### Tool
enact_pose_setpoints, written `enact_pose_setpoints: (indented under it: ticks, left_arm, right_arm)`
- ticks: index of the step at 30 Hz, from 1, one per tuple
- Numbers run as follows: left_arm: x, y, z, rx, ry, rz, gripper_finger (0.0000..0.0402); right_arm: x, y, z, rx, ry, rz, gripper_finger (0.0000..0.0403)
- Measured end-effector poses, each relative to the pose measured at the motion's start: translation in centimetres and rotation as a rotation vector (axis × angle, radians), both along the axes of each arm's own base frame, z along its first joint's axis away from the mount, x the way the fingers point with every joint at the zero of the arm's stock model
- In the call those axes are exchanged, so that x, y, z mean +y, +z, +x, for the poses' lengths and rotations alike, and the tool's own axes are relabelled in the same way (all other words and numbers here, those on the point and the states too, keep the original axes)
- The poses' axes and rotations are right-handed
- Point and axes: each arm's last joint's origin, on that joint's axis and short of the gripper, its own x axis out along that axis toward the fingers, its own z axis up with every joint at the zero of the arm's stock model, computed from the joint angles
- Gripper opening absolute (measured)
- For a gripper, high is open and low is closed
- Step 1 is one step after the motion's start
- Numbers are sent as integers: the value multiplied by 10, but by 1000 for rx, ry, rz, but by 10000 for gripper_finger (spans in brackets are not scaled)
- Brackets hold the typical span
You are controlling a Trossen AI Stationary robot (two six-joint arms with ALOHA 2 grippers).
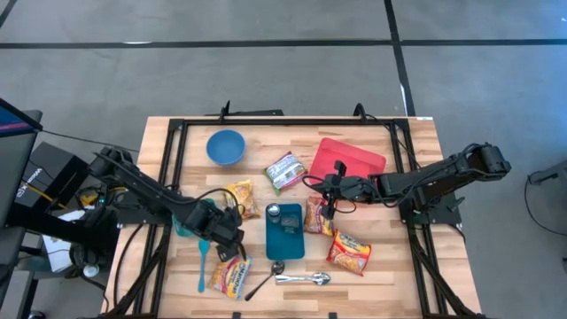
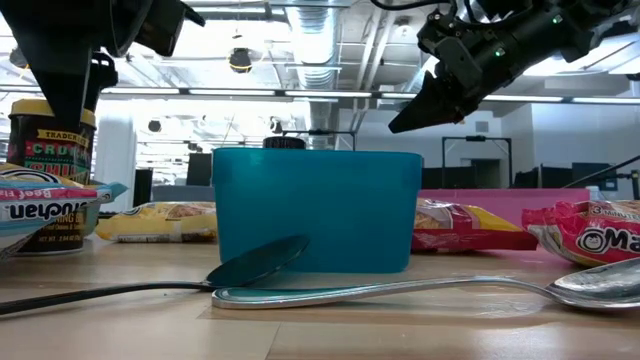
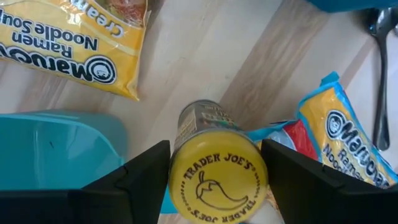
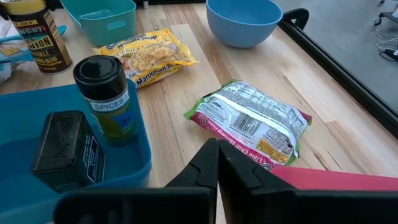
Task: Pick & Place Food Item
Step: Put the yellow seasoning bottle into the blue bin
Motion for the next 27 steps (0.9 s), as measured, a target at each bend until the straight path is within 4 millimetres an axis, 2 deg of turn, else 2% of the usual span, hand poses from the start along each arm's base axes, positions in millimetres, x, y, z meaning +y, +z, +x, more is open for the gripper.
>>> enact_pose_setpoints:
  ticks: [14,27]
  left_arm:
    - [-5,-4,-3,32,-24,-11,253]
    - [-2,-7,-7,65,-23,7,292]
  right_arm:
    - [0,0,0,0,0,0,0]
    - [0,0,0,1,0,0,0]
